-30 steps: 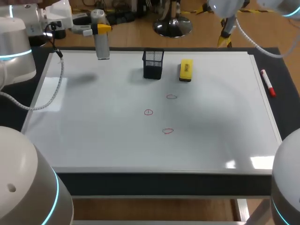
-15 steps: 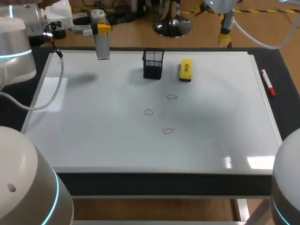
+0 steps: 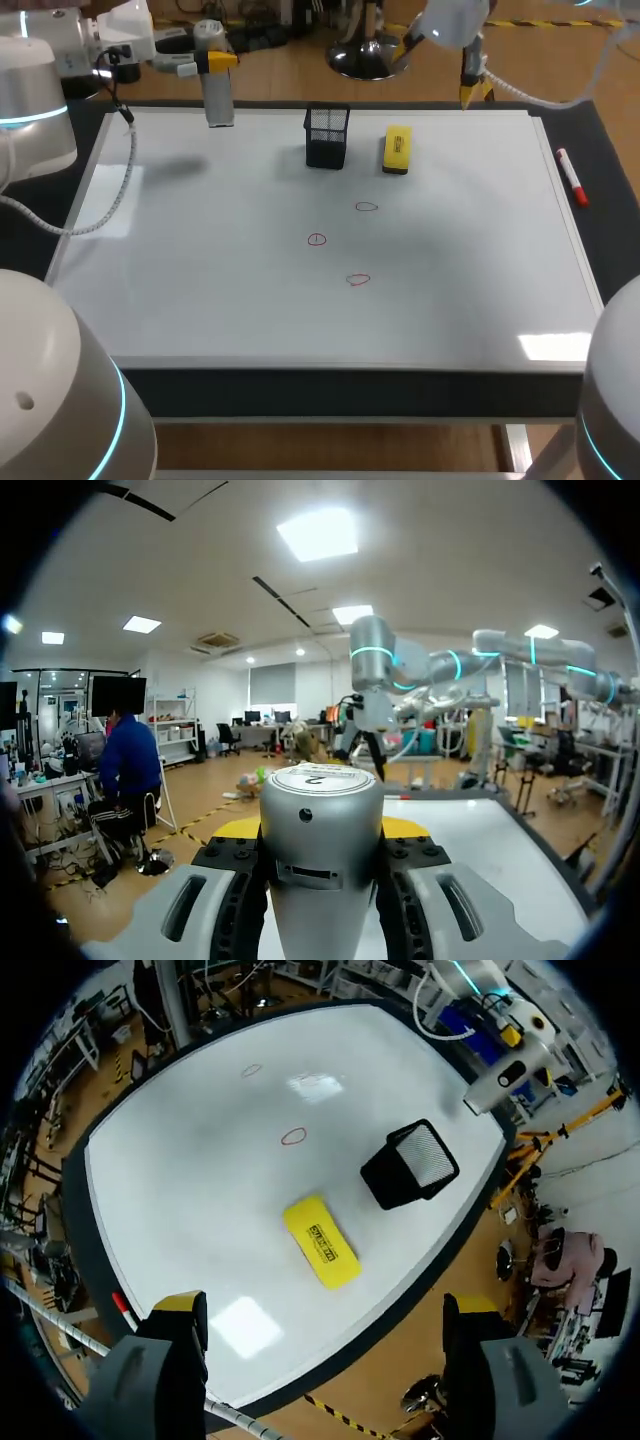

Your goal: Pick up the inspection probe, press it on each red-marked spot on the whiteboard one by one, put down the probe, pick up the eraser, and wipe off all the red marks.

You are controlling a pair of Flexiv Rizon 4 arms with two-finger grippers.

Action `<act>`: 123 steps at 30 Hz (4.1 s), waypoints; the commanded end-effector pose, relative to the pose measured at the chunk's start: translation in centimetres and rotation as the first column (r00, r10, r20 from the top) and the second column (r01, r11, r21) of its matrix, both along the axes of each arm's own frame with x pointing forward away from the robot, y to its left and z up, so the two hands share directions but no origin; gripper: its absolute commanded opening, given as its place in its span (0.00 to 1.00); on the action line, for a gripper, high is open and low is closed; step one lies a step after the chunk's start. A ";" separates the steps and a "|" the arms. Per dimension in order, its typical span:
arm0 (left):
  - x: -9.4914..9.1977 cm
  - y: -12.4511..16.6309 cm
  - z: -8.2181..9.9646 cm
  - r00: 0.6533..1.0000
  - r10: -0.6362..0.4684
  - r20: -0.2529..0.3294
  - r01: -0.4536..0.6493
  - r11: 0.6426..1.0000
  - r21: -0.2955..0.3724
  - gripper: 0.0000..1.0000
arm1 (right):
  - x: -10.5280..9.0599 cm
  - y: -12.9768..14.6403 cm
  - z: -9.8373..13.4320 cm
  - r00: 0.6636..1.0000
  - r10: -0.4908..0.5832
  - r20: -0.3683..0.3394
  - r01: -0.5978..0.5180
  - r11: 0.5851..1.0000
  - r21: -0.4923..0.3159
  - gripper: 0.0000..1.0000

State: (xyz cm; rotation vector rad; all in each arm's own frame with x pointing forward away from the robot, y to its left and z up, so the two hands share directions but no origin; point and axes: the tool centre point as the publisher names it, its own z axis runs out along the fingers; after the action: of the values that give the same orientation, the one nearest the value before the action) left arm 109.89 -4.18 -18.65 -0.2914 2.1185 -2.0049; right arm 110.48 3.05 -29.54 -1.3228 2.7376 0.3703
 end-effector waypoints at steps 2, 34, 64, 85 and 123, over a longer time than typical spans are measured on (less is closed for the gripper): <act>0.0 0.0 0.1 1.000 0.000 0.001 0.000 1.000 -0.001 0.00 | -0.8 0.9 -1.3 0.991 0.130 0.020 -0.129 0.990 -0.051 1.00; 0.0 0.0 0.1 1.000 0.000 0.001 0.000 1.000 -0.001 0.00 | -2.0 3.7 -10.2 0.890 0.454 0.029 -0.441 0.876 -0.193 1.00; 0.0 0.0 0.1 1.000 0.000 0.001 0.000 1.000 -0.001 0.00 | -0.8 3.3 -12.5 0.865 0.499 -0.045 -0.498 0.846 -0.191 0.60; 0.0 0.0 0.1 1.000 0.000 0.001 0.000 1.000 -0.001 0.00 | -1.3 -2.4 -9.0 0.959 0.285 -0.001 -0.281 0.944 -0.173 0.00; 0.0 0.0 0.1 1.000 0.000 0.001 0.000 1.000 -0.001 0.00 | -9.2 -16.6 -7.3 0.973 -0.230 -0.001 0.224 0.947 -0.230 0.00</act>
State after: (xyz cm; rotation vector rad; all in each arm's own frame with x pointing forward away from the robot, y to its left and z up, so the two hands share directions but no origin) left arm 109.89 -4.17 -18.66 -0.2914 2.1183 -2.0049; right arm 101.33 -13.48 -37.02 -1.0267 2.9866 0.0658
